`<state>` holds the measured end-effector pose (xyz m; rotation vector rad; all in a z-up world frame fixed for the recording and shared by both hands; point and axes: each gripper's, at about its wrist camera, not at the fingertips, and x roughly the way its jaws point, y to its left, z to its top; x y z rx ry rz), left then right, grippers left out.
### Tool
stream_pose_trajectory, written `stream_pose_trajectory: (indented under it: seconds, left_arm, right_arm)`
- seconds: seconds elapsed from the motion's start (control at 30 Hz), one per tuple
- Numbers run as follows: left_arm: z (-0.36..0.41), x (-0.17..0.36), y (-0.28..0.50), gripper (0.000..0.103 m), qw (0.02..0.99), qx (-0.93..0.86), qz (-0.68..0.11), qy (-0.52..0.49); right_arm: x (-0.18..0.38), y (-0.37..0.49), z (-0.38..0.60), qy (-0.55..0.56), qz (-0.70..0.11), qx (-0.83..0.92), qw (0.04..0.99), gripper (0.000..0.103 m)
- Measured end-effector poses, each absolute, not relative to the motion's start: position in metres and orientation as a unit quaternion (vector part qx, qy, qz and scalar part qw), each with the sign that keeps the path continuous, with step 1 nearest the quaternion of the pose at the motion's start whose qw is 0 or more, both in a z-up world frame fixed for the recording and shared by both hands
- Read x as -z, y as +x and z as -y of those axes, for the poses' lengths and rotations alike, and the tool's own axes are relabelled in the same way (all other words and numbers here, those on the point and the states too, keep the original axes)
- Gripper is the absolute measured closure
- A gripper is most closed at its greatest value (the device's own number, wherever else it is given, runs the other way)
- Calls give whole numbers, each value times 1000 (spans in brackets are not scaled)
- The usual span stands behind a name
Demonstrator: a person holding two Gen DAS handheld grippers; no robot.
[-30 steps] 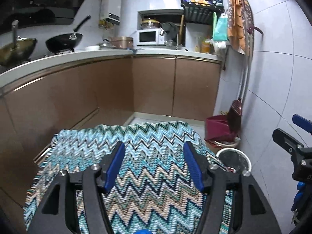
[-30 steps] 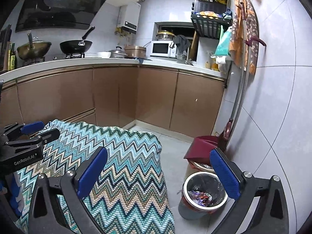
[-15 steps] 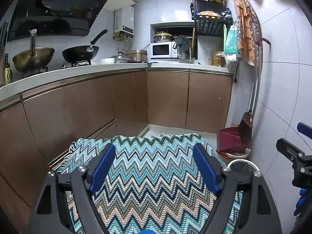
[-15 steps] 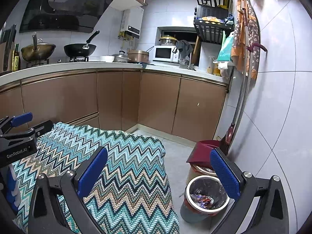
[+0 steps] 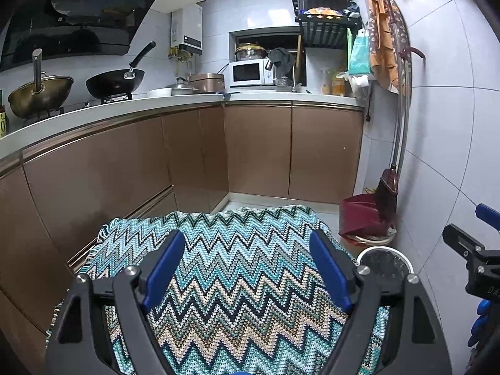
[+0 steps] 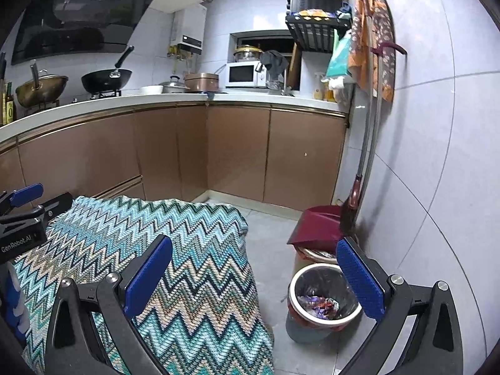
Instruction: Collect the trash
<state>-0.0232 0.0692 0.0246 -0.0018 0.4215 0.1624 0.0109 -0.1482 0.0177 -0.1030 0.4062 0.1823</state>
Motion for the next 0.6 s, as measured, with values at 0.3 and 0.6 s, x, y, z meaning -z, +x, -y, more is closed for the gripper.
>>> stream_pose_trajectory:
  seconds: [0.3,0.6]
  left_arm:
    - [-63,-18,-15,22,974,-75,-211,7]
    - [-58,-14,-9,22,975,-71,-212,17]
  right_arm:
    - [-1,19,153,-47,-222,-80,971,0]
    - [6,21,156,-50,-231,-74,969,0]
